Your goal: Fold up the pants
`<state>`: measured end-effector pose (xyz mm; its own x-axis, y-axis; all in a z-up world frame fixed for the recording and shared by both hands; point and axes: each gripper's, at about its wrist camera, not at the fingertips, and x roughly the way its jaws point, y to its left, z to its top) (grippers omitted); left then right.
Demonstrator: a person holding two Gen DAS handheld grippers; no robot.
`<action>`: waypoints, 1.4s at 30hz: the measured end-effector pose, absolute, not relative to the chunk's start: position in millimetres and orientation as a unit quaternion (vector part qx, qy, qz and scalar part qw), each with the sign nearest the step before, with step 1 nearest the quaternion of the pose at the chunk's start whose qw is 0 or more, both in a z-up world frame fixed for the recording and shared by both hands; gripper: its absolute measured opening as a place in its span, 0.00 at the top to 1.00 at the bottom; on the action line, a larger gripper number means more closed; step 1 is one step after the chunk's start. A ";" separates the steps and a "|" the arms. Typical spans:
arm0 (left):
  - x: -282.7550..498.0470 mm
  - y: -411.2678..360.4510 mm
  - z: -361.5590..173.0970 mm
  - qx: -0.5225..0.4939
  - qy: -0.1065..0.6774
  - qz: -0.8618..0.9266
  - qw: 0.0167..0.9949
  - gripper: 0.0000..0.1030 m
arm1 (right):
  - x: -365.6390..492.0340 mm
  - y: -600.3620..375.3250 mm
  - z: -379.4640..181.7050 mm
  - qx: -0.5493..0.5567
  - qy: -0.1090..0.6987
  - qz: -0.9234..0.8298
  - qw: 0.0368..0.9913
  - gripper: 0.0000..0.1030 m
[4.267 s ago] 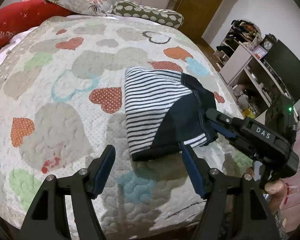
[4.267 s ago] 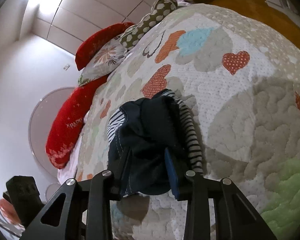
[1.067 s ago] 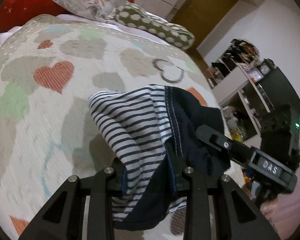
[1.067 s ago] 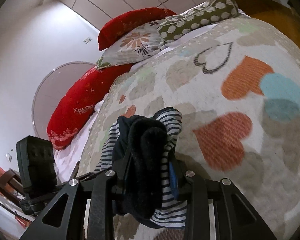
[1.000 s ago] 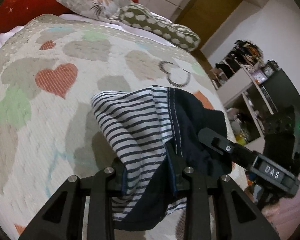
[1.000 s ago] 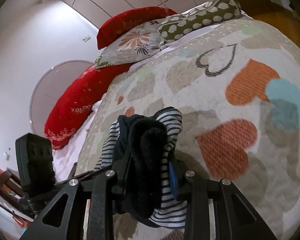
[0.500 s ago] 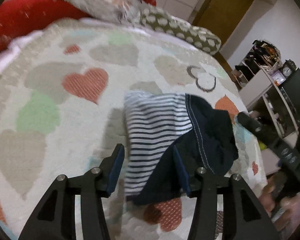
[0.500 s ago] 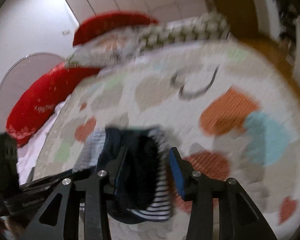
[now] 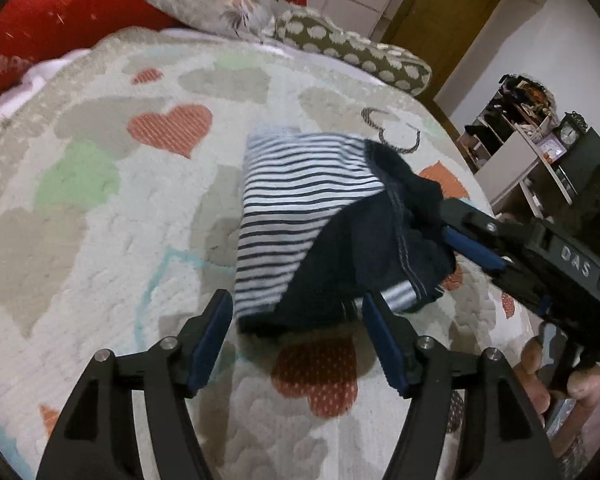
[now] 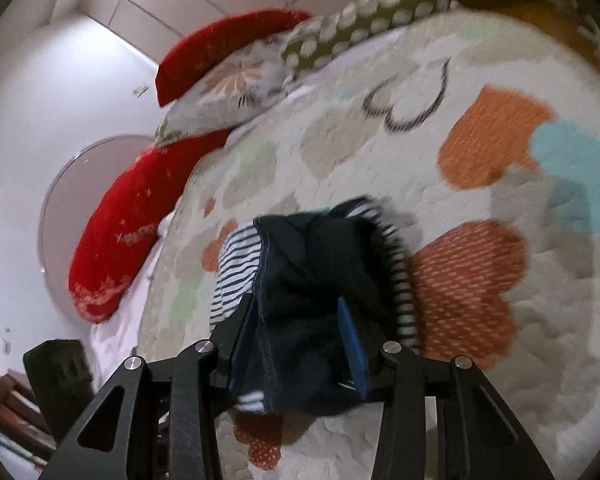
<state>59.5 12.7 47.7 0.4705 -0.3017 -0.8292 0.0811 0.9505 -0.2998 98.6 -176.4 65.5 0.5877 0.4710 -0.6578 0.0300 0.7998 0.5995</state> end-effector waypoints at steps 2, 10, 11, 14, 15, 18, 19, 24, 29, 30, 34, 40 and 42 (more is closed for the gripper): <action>42.2 12.5 59.5 -0.095 0.482 -0.100 0.865 0.33 | 81.9 -175.2 80.2 0.253 0.417 0.114 0.866 0.49; -52.3 6.5 123.7 0.006 0.298 0.043 0.954 0.08 | 3.5 -172.6 92.4 0.172 0.400 0.062 0.898 0.47; -60.4 7.9 131.2 0.006 0.276 0.048 0.960 0.02 | -4.6 -171.8 92.8 0.163 0.397 0.053 0.902 0.47; -91.5 10.8 158.5 0.000 0.199 0.075 0.977 0.00 | -31.3 -167.8 99.2 0.130 0.382 0.026 0.915 0.45; -100.7 10.9 167.7 -0.002 0.178 0.085 0.980 0.00 | -37.8 -167.8 101.3 0.124 0.379 0.022 0.917 0.45; -110.5 10.8 185.2 -0.001 0.180 0.090 0.979 0.00 | -57.9 -166.8 108.5 0.116 0.369 0.014 0.922 0.43; -110.7 10.8 188.1 -0.005 0.186 0.075 0.980 0.00 | -63.2 -166.7 110.9 0.116 0.367 0.011 0.923 0.43; -107.3 16.2 181.1 -0.040 0.260 0.059 0.963 0.00 | -88.4 -160.2 119.6 0.104 0.364 -0.008 0.925 0.40; -106.9 13.2 144.0 -0.050 0.374 0.051 0.925 0.00 | -108.5 -154.7 113.3 0.096 0.383 -0.031 0.918 0.37; -111.2 10.5 140.3 -0.049 0.383 0.047 0.921 0.00 | -111.5 -154.2 109.4 0.100 0.390 -0.036 0.914 0.37; -124.4 -3.6 131.5 -0.024 0.391 0.041 0.919 0.00 | -118.3 -149.5 95.8 0.094 0.412 -0.045 0.905 0.37; -125.3 -11.6 130.4 -0.022 0.407 0.020 0.913 0.00 | -121.1 -143.9 84.2 0.086 0.439 -0.047 0.893 0.36; -125.4 -9.2 131.2 -0.028 0.412 0.019 0.911 0.00 | -122.6 -144.9 84.7 0.088 0.440 -0.052 0.892 0.36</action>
